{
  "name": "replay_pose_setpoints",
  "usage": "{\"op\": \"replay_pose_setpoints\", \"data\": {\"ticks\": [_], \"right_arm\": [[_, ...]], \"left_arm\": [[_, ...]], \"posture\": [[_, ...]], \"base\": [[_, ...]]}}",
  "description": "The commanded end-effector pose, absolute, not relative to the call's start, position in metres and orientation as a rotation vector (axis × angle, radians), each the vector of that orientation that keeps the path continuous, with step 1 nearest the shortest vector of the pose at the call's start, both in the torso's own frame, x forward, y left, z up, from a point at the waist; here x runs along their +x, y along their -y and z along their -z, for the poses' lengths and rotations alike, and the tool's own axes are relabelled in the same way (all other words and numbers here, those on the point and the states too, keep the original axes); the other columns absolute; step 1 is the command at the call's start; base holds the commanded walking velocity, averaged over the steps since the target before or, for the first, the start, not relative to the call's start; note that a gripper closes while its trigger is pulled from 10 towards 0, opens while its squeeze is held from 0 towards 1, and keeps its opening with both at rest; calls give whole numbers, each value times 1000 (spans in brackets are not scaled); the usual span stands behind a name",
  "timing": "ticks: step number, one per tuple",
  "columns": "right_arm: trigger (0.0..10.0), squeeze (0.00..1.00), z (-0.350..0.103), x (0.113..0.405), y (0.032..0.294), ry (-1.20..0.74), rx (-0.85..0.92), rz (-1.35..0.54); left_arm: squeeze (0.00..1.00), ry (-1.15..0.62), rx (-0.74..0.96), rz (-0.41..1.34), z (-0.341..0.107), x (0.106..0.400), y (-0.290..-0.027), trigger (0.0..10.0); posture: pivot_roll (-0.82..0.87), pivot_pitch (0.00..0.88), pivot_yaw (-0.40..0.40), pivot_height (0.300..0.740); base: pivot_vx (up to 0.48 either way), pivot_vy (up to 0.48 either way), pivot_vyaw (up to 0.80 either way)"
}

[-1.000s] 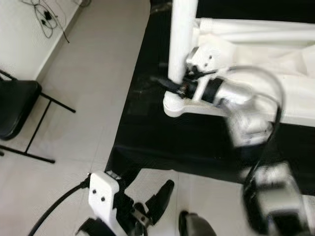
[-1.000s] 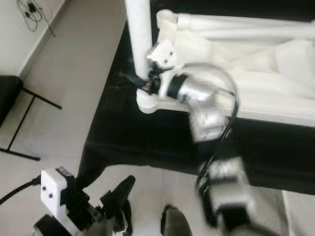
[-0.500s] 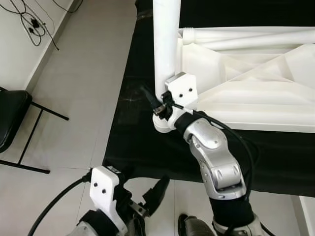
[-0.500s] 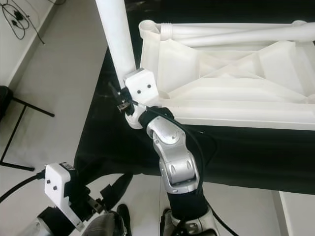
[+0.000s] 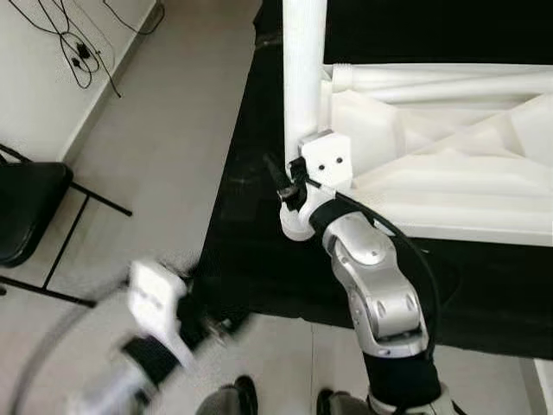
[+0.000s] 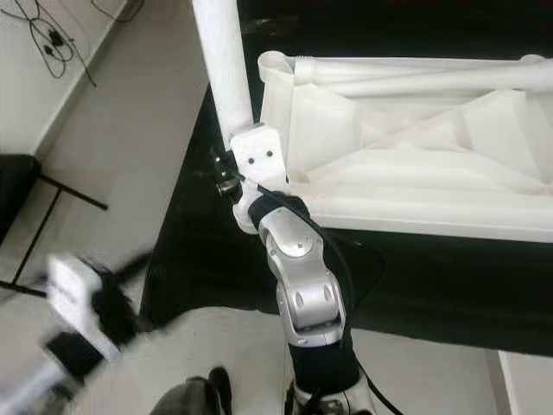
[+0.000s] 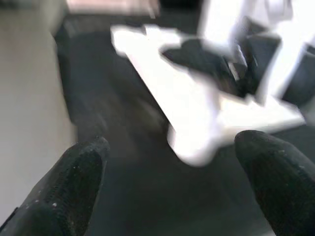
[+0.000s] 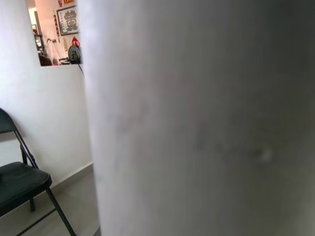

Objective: Building children table

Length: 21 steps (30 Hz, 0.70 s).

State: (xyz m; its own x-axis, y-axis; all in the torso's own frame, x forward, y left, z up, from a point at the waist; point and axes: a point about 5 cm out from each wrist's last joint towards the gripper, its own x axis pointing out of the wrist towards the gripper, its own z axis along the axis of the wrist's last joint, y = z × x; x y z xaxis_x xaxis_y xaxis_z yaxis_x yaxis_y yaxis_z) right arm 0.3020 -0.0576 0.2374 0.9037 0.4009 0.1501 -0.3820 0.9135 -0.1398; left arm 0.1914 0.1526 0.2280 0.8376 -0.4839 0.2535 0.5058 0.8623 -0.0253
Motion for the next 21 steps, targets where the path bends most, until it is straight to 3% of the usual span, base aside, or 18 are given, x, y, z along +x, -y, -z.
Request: {"op": "replay_pose_setpoints", "data": {"ticks": [1, 11, 21], "right_arm": [[10000, 0, -202, 303, 54, -16, -82, -428], [10000, 0, -205, 299, 49, -1, -7, -406], [10000, 0, -205, 288, 43, 66, 158, -427]], "left_arm": [[0, 278, -114, 532, -245, 195, -163, 10000], [0, 477, -56, 875, -332, 219, -152, 10000], [0, 478, -17, 900, -365, 260, -151, 10000]], "posture": [[122, 221, 54, 740], [112, 212, 75, 740], [108, 215, 102, 740]], "base": [[0, 0, 0], [0, 0, 0], [0, 0, 0]]}}
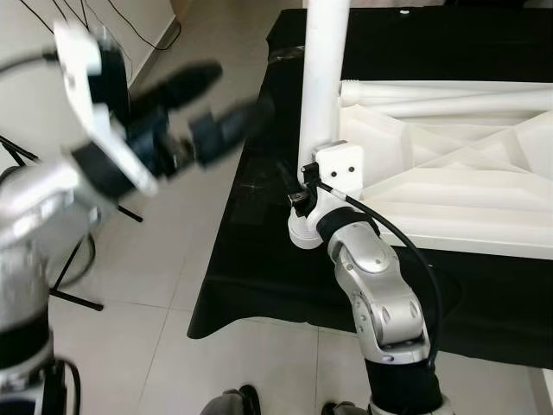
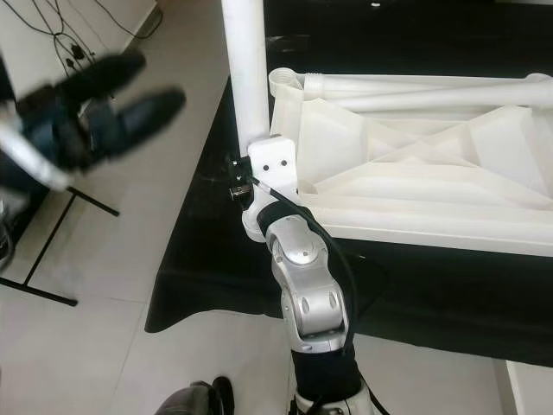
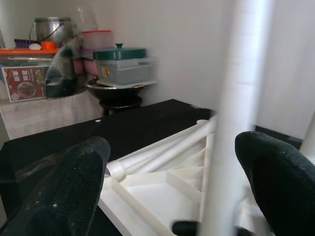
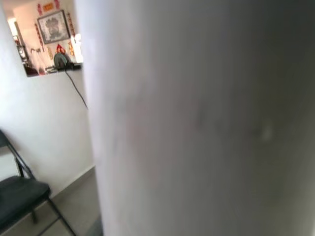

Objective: Building children table

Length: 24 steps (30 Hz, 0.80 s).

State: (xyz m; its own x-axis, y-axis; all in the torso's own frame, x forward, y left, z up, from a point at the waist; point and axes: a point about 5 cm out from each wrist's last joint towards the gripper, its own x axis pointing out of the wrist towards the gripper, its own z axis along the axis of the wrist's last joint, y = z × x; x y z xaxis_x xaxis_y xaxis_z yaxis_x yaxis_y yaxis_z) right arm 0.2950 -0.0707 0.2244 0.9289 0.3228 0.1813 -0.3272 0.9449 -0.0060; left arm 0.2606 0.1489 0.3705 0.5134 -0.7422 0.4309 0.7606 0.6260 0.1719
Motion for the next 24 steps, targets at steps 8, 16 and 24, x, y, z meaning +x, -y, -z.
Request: {"op": "replay_pose_setpoints", "data": {"ticks": [8, 16, 24], "right_arm": [[10000, 0, -206, 280, 37, 110, 184, -467], [10000, 0, -212, 275, 25, 172, 99, -556], [10000, 0, -258, 298, 38, 350, 189, -714]], "left_arm": [[0, 453, -30, 938, -378, 280, -143, 10000], [0, 385, -77, 1101, -371, 280, -124, 10000], [0, 351, -142, 1281, -362, 252, -119, 10000]], "posture": [[114, 224, 116, 740], [113, 227, 120, 740], [104, 225, 105, 740]], "base": [[0, 0, 0], [0, 0, 0], [0, 0, 0]]}}
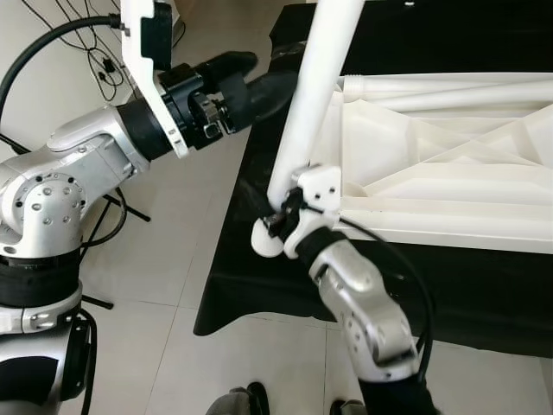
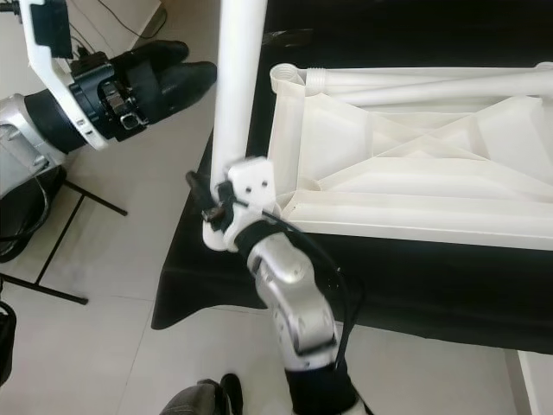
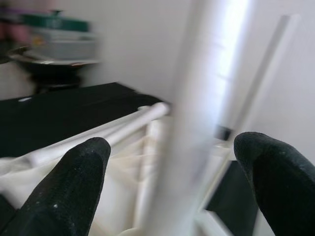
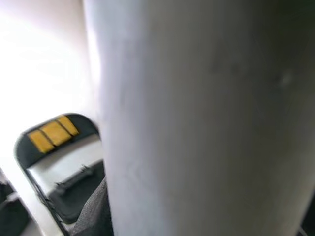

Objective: Building children table

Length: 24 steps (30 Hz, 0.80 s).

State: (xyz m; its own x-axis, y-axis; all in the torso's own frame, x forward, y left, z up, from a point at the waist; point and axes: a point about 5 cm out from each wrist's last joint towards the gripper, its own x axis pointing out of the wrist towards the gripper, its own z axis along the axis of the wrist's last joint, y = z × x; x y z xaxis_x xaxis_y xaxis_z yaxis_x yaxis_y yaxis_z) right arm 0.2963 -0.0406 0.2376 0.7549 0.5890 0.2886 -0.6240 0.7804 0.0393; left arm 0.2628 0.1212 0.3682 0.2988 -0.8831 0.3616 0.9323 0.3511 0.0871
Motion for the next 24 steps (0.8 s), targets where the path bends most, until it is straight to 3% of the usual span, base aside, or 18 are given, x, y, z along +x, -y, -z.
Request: {"op": "replay_pose_setpoints", "data": {"ticks": [1, 5, 7, 12, 13, 16, 18, 20, 24], "right_arm": [[10000, 0, -262, 301, 40, 368, 193, -721], [10000, 0, -269, 307, 46, 385, 215, -730], [10000, 0, -295, 333, 69, 440, 277, -710], [10000, 0, -310, 344, 73, 493, 174, -899], [10000, 0, -302, 339, 66, 458, 39, -1138], [10000, 0, -294, 337, 63, 421, -86, -1290], [10000, 0, -294, 337, 63, 421, -86, -1290], [10000, 0, -293, 340, 68, 373, -128, -1407], [10000, 0, -296, 345, 76, 348, -111, -1500]], "left_arm": [[0, 346, -139, 1299, -361, 249, -118, 10000], [0, 350, -140, 1289, -359, 246, -118, 10000], [0, 387, -195, 1195, -355, 237, -126, 10000], [0, 346, -252, 1107, -335, 218, -134, 10000], [0, 234, -261, 1068, -303, 204, -131, 10000], [0, 120, -262, 1039, -273, 190, -126, 10000], [0, 120, -262, 1039, -273, 190, -126, 10000], [0, -9, -270, 965, -239, 170, -116, 10000], [0, -106, -252, 838, -218, 156, -115, 10000]], "posture": [[104, 225, 105, 740], [105, 224, 92, 740], [117, 228, 68, 740], [128, 243, 49, 740], [126, 253, 45, 740], [126, 263, 40, 740], [126, 263, 40, 740], [133, 291, 31, 740], [135, 315, 26, 740]], "base": [[0, 0, 0], [0, 0, 0], [0, 0, 0], [0, 0, 0], [0, 0, 0], [0, 0, 0], [0, 0, 0], [0, 0, 0], [0, 0, 0]]}}
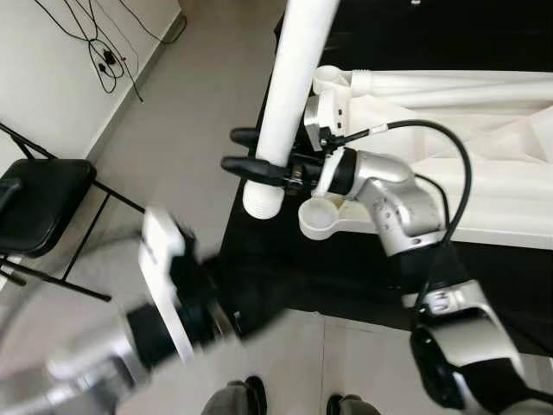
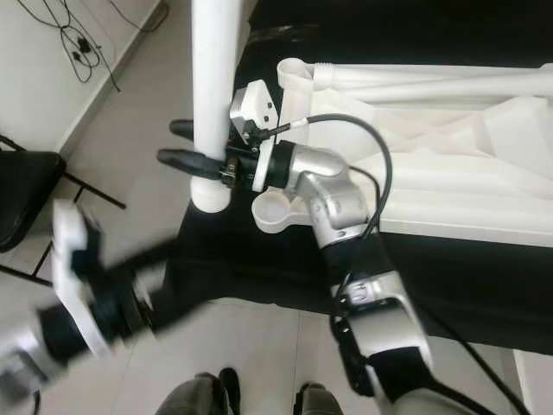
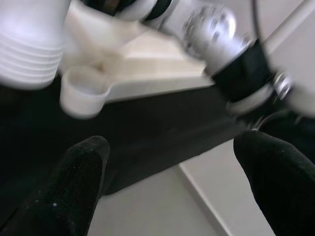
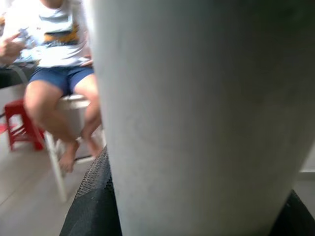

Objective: Building children table

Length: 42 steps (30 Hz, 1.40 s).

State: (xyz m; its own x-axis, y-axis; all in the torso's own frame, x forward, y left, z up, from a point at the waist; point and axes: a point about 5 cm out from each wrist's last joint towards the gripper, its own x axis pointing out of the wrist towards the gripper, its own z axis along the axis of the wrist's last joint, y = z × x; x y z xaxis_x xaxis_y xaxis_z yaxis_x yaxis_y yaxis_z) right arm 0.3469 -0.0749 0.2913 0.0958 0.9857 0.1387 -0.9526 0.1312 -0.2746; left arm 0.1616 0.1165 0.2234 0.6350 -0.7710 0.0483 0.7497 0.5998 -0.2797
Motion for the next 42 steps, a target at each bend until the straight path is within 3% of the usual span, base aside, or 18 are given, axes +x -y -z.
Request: {"op": "replay_pose_setpoints", "data": {"ticks": [1, 7, 12, 25, 42], "right_arm": [[10000, 0, -299, 348, 80, 342, -104, -1541], [10000, 0, -297, 353, 83, 302, -199, -1603], [10000, 0, -304, 360, 84, 317, -198, -1568], [10000, 0, -337, 362, 133, 378, -206, -1581], [10000, 0, -312, 355, 126, 196, -444, -1666]], "left_arm": [[0, -148, -228, 771, -209, 150, -117, 10000], [0, -246, -112, 699, -182, 131, -113, 10000], [0, -176, -122, 686, -187, 132, -115, 10000], [0, -103, -167, 709, -181, 102, -107, 10000], [0, -56, -180, 703, -182, 89, -105, 10000]], "posture": [[136, 317, 26, 740], [134, 342, 30, 740], [136, 363, 34, 740], [155, 417, 59, 740], [154, 446, 58, 740]], "base": [[0, 0, 0], [0, 0, 0], [0, 0, 0], [0, 0, 0], [0, 0, 0]]}}
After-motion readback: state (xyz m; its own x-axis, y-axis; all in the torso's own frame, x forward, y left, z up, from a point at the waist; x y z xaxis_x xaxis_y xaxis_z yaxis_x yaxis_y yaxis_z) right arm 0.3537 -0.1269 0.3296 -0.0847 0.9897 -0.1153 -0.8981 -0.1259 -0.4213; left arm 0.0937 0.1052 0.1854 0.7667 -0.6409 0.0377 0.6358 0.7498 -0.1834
